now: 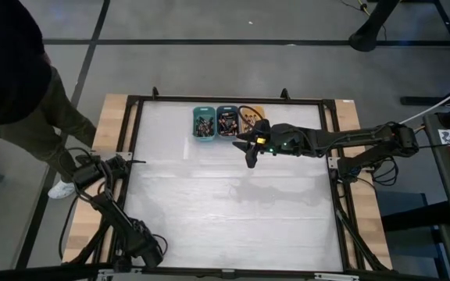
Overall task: Sort batteries
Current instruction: Put the brown battery into the green bin
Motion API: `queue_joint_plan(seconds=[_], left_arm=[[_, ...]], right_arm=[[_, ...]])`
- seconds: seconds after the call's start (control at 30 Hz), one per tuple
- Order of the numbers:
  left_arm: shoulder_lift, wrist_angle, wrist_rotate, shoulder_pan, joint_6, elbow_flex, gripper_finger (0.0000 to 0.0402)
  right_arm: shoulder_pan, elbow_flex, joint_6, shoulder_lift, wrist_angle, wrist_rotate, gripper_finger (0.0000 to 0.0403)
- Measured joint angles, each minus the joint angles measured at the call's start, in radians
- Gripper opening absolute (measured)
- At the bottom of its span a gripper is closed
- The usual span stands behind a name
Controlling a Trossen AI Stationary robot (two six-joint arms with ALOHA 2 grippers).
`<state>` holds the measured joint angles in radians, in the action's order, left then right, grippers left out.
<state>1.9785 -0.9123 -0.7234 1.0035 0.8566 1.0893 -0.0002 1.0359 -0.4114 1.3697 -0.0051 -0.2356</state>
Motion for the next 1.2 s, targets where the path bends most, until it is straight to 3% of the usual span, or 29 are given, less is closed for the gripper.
queue_joint_plan(seconds=[0.27, 0.47, 0.83, 1.2], left_arm=[[0.038, -0.008, -0.017, 0.005, -0.051, 0.001, 0.0294], [0.054, -0.005, -0.007, 0.006, -0.001, 0.002, 0.0292], [0.055, 0.014, 0.031, 0.008, 0.136, -0.003, 0.0219], [0.053, 0.005, 0.031, 0.028, 0.081, -0.001, 0.0212]], right_arm=[[0.000, 0.000, 0.001, -0.001, -0.013, 0.003, 0.0160], [0.001, 0.000, 0.001, -0.001, -0.024, 0.018, 0.0160], [0.001, 0.000, 0.018, -0.001, -0.023, 0.019, 0.0160], [0.001, 0.000, 0.015, -0.001, -0.023, 0.019, 0.0160]])
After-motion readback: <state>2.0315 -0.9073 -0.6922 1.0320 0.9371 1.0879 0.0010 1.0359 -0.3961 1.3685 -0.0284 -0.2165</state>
